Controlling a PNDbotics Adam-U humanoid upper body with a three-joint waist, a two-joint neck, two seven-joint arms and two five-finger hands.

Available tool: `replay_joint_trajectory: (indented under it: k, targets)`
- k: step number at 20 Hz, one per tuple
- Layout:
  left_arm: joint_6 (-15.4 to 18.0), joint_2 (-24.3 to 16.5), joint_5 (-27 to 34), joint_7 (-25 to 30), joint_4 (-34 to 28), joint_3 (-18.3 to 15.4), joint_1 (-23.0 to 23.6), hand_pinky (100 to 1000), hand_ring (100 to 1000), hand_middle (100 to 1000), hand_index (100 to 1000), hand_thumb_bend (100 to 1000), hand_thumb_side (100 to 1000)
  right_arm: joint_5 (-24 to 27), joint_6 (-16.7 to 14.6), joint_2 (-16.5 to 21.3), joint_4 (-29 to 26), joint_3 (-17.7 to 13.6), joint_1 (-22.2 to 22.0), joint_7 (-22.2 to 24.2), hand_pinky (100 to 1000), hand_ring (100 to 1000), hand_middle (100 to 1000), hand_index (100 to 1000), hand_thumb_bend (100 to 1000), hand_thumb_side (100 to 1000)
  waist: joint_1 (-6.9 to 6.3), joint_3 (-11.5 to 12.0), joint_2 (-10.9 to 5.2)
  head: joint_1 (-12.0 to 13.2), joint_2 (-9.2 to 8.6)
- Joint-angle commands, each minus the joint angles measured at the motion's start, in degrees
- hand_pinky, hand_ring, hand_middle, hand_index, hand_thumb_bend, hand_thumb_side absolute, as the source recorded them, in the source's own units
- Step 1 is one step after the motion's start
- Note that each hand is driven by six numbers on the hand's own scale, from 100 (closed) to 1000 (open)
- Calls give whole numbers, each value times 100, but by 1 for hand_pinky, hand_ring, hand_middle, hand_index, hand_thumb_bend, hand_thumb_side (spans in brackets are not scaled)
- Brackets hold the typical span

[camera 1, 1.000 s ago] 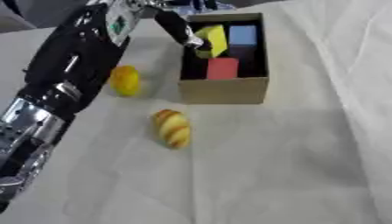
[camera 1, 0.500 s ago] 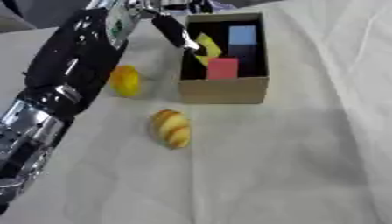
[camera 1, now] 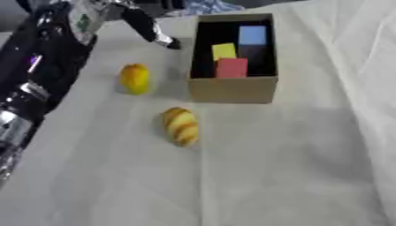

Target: Pick up objects on the table and place them in the box.

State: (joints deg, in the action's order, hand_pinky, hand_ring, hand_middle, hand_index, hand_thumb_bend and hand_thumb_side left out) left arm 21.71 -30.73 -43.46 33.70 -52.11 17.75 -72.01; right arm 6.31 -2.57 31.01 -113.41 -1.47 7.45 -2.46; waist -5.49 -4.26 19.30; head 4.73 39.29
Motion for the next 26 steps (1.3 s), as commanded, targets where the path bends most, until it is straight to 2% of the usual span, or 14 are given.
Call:
replay_joint_trajectory:
  k: [1, 6, 13, 26]
  targets:
    - [-16, -497, 278, 103, -377, 93, 36, 833, 792, 783, 879, 582, 566, -7, -14, 103, -118, -59, 36, -16, 882, 775, 746, 881, 100, 716, 81, 26, -155, -43, 17]
    - [-323, -666, 569, 237, -437, 88, 247, 827, 783, 773, 880, 580, 572, -3, -48, 109, -118, -60, 46, -19, 882, 776, 746, 881, 100, 714, 194, 75, -138, -45, 3]
    - [-511, -545, 717, 313, -180, 9, 315, 821, 772, 758, 884, 585, 579, -3, -70, 86, -118, -55, 62, -32, 882, 776, 746, 880, 100, 716, 299, 70, -83, 18, -33]
    - [-560, -319, 314, 450, 608, -234, 409, 824, 778, 764, 884, 636, 529, -9, -72, 74, -118, -59, 91, -50, 881, 775, 745, 880, 100, 719, 322, 45, -30, 69, 13]
